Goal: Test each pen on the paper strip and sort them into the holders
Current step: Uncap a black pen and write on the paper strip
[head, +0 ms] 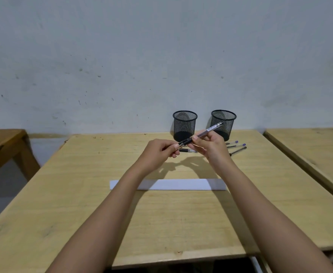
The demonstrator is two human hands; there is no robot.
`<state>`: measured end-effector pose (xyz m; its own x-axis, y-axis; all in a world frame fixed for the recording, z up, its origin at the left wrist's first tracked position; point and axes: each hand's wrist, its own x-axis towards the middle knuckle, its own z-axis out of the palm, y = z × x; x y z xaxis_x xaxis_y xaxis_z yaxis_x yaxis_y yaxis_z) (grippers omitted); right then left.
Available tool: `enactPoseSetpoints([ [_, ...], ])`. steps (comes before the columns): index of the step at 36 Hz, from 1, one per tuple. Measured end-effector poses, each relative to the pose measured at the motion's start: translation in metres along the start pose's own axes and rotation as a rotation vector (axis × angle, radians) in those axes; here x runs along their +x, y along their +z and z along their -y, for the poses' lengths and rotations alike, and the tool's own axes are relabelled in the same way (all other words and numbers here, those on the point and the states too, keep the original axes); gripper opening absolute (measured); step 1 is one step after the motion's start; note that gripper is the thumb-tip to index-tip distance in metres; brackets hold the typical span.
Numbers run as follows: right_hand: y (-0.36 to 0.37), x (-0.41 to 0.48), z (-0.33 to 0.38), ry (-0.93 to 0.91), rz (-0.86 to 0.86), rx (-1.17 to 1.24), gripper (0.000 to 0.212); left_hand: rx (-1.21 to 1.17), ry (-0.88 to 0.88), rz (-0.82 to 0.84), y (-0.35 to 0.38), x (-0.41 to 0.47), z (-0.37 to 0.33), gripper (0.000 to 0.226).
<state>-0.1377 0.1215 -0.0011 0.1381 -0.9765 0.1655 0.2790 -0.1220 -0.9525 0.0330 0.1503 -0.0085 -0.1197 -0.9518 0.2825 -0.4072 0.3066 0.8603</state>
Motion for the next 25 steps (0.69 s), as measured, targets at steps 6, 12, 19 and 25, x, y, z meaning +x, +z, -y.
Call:
enactPoseSetpoints([
  [6,0.002,0.001,0.003,-0.003,0.022,0.031,0.008,-0.071,-0.039,0.039,-0.006,0.003,-0.004,0.022],
  [12,0.001,-0.001,-0.001,0.018,0.015,0.08,0.01,-0.078,-0.05,0.064,-0.01,0.004,-0.006,0.022],
  [19,0.006,-0.002,-0.007,0.026,0.016,0.128,0.009,-0.09,-0.072,0.123,-0.017,0.003,-0.01,0.017],
  [25,-0.064,0.003,0.026,-0.1,-0.345,0.405,0.015,-0.201,-0.168,-0.042,-0.071,-0.023,0.018,0.017],
])
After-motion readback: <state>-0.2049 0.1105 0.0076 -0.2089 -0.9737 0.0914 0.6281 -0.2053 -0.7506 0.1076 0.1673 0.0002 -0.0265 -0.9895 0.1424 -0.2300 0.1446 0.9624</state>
